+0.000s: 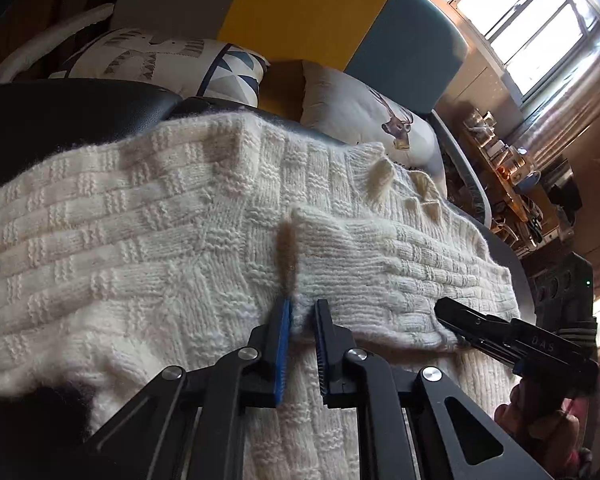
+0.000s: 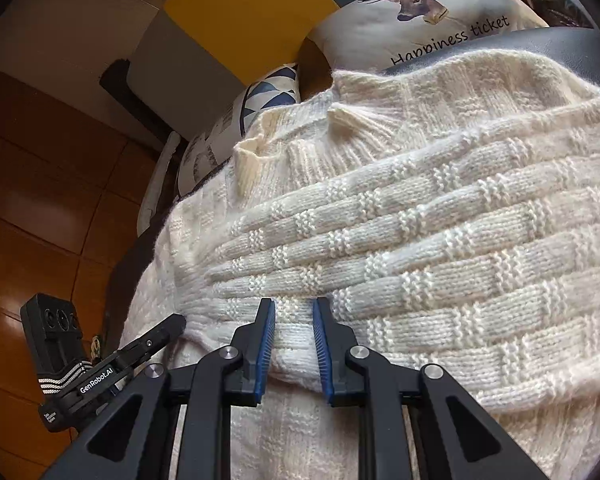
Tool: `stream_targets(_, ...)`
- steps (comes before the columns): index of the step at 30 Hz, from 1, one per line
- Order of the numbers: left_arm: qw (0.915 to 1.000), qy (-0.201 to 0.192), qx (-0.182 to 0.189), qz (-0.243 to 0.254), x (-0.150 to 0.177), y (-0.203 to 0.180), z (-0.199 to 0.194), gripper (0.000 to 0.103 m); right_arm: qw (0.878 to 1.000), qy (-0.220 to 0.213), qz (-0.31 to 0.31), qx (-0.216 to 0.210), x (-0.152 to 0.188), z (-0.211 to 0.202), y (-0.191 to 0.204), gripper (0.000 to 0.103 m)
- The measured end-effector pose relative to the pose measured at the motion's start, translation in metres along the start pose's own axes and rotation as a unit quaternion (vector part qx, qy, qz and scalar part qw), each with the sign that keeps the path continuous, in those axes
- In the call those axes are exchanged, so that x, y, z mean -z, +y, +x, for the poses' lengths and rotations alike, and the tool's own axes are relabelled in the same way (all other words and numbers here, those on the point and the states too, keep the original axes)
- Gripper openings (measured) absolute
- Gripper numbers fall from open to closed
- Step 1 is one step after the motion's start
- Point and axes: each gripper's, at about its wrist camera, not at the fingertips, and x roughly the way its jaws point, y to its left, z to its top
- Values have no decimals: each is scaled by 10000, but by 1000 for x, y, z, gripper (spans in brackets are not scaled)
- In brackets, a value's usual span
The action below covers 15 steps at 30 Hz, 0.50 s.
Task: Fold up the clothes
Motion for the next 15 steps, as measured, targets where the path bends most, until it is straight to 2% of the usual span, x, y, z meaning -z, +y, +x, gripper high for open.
stream_targets(2, 9999, -103, 46, 28, 2, 0, -7, 6, 10000, -22, 17, -72, 0, 0, -3, 15)
stream_targets(4, 9999, -86, -73, 89, 4, 1, -8, 5, 10000, -12, 39, -70, 0, 1, -6, 7)
stream_targets(8, 9998, 118, -100, -128, -2, 10, -8, 8, 9999, 35, 48, -133, -2, 2, -9, 6)
stream_targets(9, 9997, 105, -75, -194, -6, 9, -13, 11, 9999, 63, 20, -131, -3, 2, -8, 7)
stream_targets(11, 9998, -76, -52, -193, -15, 4, -26, 34, 9997, 175, -22, -142, -9, 0, -5, 11)
stream_targets(13, 9994, -322, 98, -70, -28, -4, -38, 39, 9997, 129, -165, -126, -18, -5, 2, 19)
stream_targets(15, 9986, -441, 279, 33, -43, -14, -41, 41, 9993, -31, -369, -104, -29, -14, 9, 22)
